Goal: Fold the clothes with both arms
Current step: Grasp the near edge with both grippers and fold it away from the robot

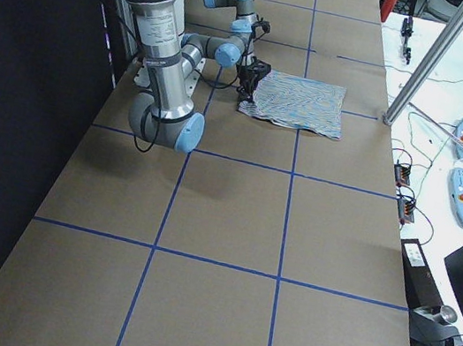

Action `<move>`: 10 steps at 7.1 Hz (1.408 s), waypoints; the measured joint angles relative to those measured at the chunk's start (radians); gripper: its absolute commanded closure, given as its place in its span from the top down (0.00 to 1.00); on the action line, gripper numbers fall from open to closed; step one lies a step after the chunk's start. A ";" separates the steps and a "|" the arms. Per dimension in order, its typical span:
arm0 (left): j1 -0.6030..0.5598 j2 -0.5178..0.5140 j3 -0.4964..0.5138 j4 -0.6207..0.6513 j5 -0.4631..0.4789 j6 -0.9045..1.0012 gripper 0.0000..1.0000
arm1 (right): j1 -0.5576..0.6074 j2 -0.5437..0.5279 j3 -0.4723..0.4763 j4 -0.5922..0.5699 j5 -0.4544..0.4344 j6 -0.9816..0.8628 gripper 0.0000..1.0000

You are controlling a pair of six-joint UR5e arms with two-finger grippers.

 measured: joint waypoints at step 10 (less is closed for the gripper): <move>-0.178 -0.245 -0.132 0.506 -0.091 0.168 0.00 | 0.064 -0.011 0.205 -0.180 0.045 -0.089 0.00</move>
